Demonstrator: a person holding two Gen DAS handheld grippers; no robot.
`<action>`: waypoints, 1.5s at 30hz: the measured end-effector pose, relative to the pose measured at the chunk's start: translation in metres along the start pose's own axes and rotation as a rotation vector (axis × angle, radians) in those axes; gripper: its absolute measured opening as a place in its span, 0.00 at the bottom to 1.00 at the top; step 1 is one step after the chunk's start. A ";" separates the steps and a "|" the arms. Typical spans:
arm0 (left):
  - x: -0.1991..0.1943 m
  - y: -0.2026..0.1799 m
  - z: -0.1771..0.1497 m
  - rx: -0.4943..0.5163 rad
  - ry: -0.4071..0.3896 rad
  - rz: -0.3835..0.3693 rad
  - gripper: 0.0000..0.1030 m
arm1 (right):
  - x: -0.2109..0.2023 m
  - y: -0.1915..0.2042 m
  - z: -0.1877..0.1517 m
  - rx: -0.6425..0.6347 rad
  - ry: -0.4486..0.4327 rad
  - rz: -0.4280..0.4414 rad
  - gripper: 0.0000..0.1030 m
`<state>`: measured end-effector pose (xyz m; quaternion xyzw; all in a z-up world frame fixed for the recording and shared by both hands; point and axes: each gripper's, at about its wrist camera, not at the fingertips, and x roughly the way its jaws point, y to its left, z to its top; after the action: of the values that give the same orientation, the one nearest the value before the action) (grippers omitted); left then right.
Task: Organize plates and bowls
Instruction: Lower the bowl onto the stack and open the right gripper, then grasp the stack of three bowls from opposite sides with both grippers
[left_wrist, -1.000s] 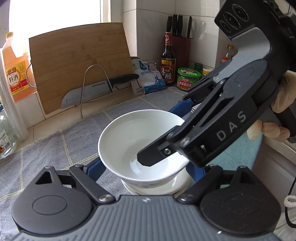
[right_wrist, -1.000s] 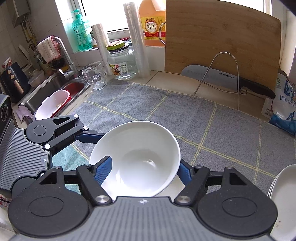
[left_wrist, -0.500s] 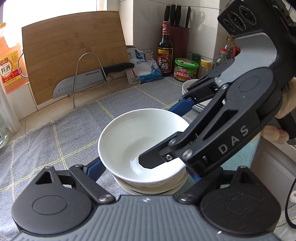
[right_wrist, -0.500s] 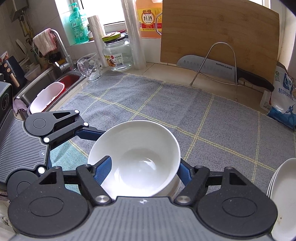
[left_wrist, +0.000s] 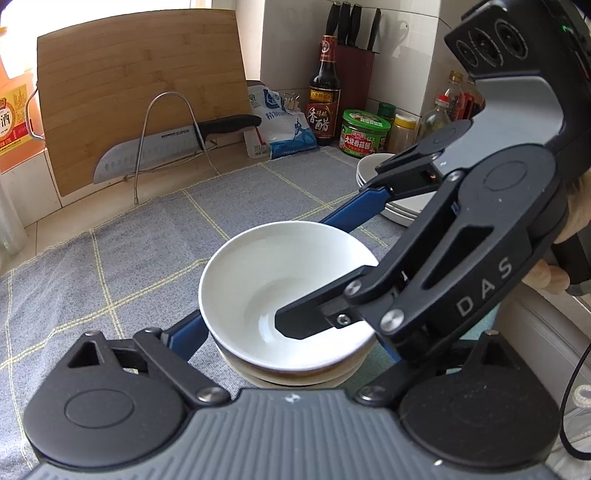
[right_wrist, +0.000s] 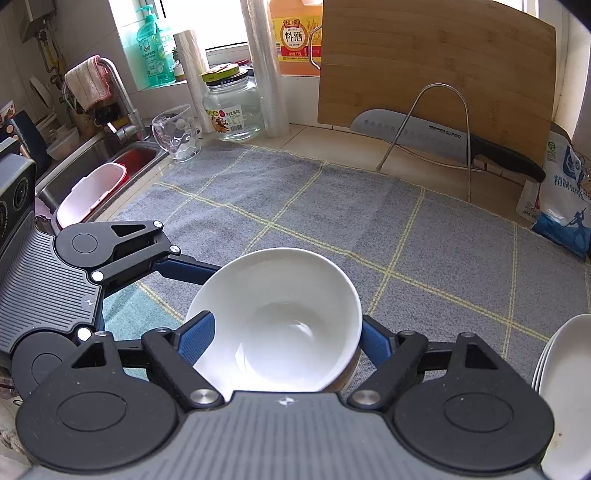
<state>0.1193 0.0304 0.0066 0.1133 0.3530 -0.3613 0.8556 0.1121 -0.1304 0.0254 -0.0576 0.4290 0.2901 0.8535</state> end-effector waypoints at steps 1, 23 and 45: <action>0.000 0.000 0.000 0.005 -0.003 0.006 0.94 | 0.000 -0.001 -0.001 0.001 -0.004 -0.004 0.90; -0.035 0.017 -0.023 0.188 0.007 -0.033 0.95 | -0.033 0.003 -0.032 -0.153 -0.048 -0.110 1.00; 0.017 0.039 -0.020 0.221 0.097 -0.169 0.95 | 0.027 -0.013 -0.056 -0.261 0.055 0.003 1.00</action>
<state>0.1446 0.0582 -0.0223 0.1941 0.3603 -0.4630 0.7862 0.0926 -0.1486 -0.0322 -0.1756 0.4109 0.3430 0.8262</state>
